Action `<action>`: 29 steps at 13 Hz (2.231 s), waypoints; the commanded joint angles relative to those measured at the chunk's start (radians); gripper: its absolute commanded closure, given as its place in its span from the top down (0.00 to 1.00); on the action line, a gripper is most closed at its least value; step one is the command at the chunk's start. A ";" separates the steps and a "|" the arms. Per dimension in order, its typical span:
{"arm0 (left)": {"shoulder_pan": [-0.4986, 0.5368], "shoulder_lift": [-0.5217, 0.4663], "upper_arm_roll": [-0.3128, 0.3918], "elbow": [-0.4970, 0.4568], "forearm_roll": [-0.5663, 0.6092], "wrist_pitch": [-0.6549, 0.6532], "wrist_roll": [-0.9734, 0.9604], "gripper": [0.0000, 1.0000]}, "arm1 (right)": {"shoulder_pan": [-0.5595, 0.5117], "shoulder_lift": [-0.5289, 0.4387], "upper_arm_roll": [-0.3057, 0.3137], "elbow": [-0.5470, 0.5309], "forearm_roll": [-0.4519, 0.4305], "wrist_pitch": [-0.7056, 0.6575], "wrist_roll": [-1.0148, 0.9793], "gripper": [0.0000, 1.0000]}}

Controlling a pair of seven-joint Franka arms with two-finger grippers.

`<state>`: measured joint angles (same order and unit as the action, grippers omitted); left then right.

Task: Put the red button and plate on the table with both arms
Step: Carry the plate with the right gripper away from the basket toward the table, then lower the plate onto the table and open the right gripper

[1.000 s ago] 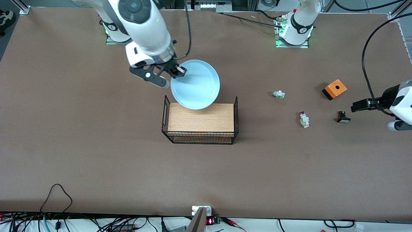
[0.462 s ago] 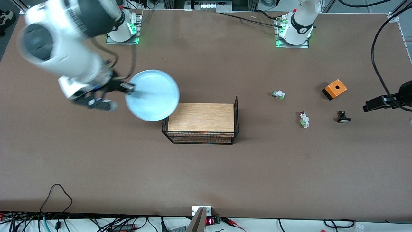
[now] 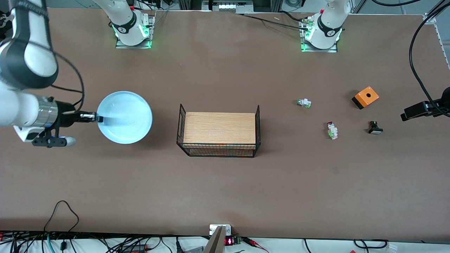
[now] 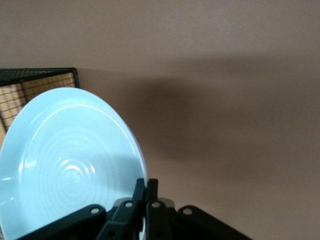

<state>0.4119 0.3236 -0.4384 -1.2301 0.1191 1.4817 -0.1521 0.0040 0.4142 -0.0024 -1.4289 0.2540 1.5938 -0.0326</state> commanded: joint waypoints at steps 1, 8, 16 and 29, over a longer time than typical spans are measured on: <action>-0.004 -0.005 -0.010 0.020 -0.013 -0.024 -0.006 1.00 | -0.042 0.057 0.019 0.012 0.021 0.067 -0.134 0.00; 0.015 -0.008 -0.016 0.011 -0.015 -0.018 0.150 1.00 | -0.162 0.256 0.021 0.012 0.083 0.299 -0.573 0.00; -0.415 -0.244 0.466 -0.281 -0.147 0.124 0.109 1.00 | -0.213 0.412 0.024 0.015 0.166 0.546 -0.857 0.00; -0.398 -0.255 0.466 -0.296 -0.145 0.112 0.112 1.00 | -0.216 0.443 0.032 0.018 0.212 0.569 -0.876 1.00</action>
<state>0.0127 0.0971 0.0162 -1.4962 -0.0081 1.5838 -0.0516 -0.1933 0.8565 0.0120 -1.4207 0.4359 2.1744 -0.8855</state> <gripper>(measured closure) 0.000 0.419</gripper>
